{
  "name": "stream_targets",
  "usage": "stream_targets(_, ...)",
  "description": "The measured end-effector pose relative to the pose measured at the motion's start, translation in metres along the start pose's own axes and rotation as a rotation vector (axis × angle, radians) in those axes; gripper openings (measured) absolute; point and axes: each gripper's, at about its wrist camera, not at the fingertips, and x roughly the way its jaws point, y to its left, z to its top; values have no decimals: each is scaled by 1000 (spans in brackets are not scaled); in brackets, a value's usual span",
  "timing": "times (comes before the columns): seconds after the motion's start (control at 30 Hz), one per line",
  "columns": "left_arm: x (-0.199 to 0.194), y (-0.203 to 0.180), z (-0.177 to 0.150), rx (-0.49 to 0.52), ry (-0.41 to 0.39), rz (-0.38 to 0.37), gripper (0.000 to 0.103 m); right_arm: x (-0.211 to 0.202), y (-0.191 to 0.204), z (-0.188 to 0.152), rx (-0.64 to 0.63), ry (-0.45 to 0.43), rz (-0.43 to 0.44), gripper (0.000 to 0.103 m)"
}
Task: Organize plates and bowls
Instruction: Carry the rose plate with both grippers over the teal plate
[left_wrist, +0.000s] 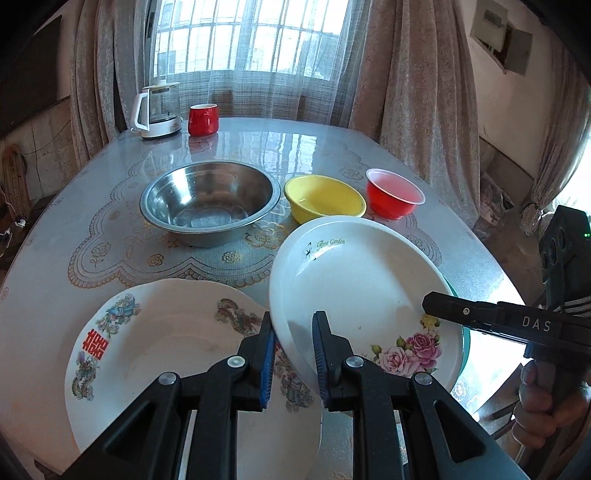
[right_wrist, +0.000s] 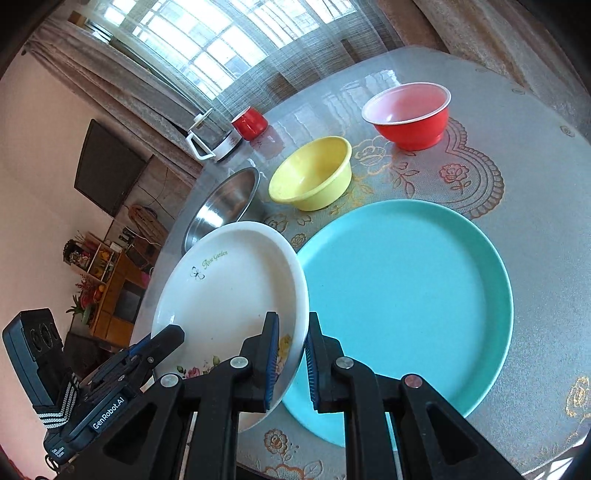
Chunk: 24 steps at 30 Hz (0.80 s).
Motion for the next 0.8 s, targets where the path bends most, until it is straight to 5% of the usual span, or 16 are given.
stream_targets(0.8, 58, -58, 3, 89, 119, -59, 20, -26, -57, -8, 83, -65, -145, 14)
